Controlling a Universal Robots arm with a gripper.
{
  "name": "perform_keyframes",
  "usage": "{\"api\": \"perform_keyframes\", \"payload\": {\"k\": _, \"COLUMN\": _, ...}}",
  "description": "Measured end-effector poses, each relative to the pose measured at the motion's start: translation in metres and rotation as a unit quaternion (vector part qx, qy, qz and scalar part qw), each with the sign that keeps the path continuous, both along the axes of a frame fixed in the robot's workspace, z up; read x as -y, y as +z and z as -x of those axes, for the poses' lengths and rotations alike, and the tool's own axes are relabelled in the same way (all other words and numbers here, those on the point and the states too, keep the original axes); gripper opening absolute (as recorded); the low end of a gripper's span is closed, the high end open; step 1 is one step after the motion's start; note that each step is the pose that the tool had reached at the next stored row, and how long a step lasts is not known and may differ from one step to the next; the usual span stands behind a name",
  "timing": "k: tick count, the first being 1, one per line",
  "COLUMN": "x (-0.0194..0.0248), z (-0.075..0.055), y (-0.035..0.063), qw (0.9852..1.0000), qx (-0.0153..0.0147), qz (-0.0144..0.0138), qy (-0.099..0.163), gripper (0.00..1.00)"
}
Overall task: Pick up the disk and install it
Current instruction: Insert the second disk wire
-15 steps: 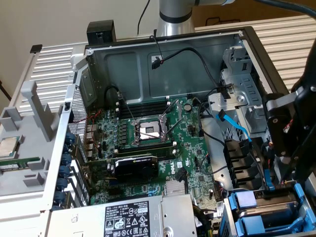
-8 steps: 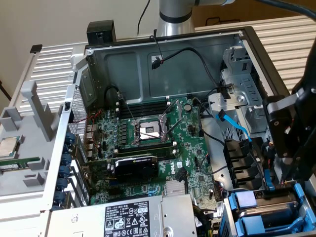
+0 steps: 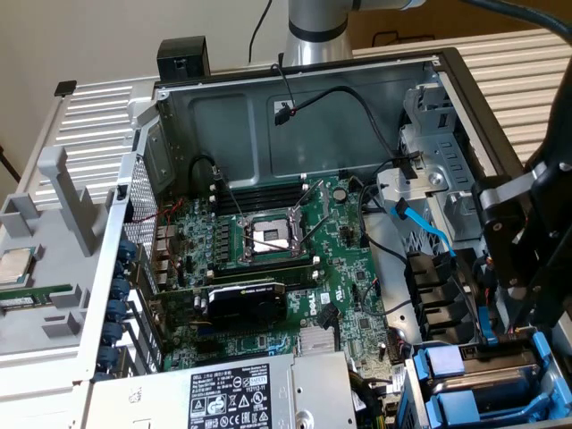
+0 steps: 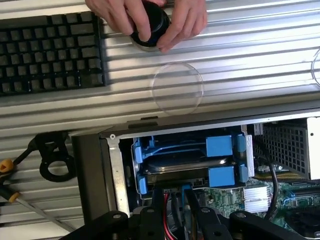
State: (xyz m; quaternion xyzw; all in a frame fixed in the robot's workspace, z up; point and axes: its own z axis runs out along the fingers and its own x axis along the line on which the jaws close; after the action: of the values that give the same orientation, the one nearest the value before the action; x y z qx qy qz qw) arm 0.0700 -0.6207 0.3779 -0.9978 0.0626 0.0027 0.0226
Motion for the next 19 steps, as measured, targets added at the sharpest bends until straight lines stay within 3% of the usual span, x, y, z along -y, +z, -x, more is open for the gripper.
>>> {"api": "perform_keyframes", "payload": {"k": 19, "x": 0.0, "z": 0.0027, "y": -0.0003, "qw": 1.0, "qx": 0.0007, "qz": 0.0, "qy": 0.0, "gripper": 0.31}}
